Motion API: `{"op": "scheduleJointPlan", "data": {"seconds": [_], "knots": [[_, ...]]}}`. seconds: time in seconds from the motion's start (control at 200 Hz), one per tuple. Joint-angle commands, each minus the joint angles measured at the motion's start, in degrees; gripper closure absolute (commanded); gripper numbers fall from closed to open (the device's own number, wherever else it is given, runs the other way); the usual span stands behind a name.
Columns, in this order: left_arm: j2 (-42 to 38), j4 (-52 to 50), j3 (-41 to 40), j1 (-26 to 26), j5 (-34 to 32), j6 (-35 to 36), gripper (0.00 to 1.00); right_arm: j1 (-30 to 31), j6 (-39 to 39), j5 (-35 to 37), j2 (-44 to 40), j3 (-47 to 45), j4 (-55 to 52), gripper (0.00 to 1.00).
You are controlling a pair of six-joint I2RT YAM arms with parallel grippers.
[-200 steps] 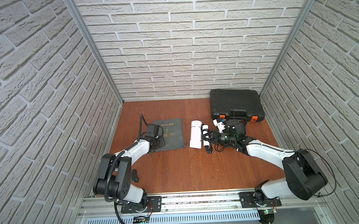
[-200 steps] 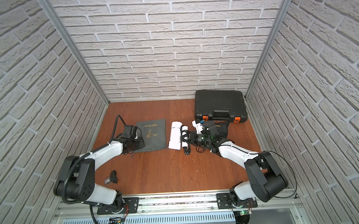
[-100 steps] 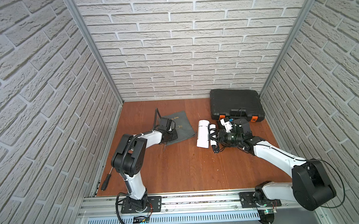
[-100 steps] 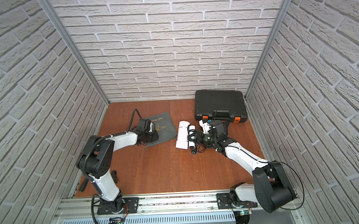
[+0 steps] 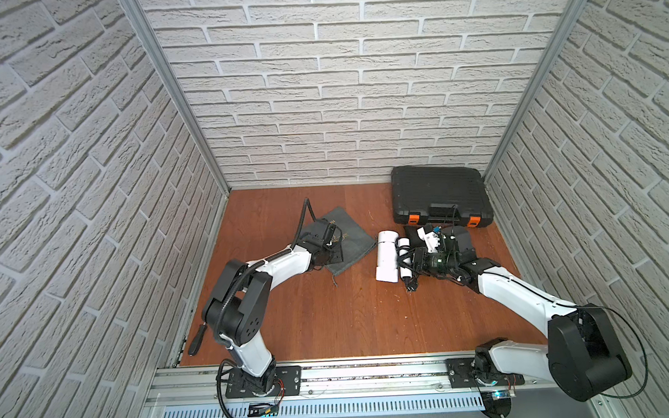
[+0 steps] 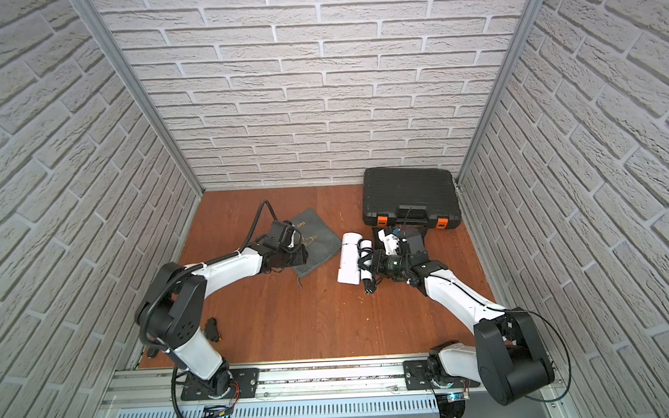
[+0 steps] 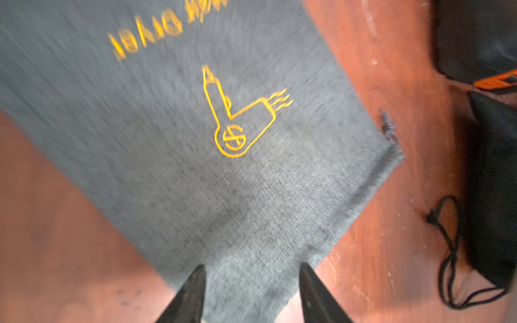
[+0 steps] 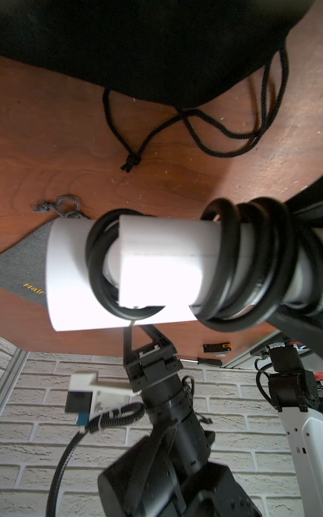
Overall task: Pack away hair dryers
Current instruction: Adjust the drawstring bag at the center of the board, then open the drawstring bag at the center of the board.
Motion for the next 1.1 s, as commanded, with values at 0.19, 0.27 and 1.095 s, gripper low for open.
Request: {"op": "scheduleJointPlan", "data": {"seconds": [0.19, 0.27, 1.095], "knots": [[5.38, -11.29, 6.55, -5.39, -5.52, 21.64, 0.47, -0.26, -3.55, 0.10, -2.47, -0.43, 2.78, 0.97], [6.39, -11.45, 6.73, -6.36, -6.81, 24.14, 0.47, -0.25, -4.19, 0.72, -2.97, -0.16, 1.63, 0.98], [10.46, -9.56, 8.45, -6.73, -5.08, 26.30, 0.83, -0.34, -4.75, 0.91, -2.15, -0.15, 1.06, 0.98]]}}
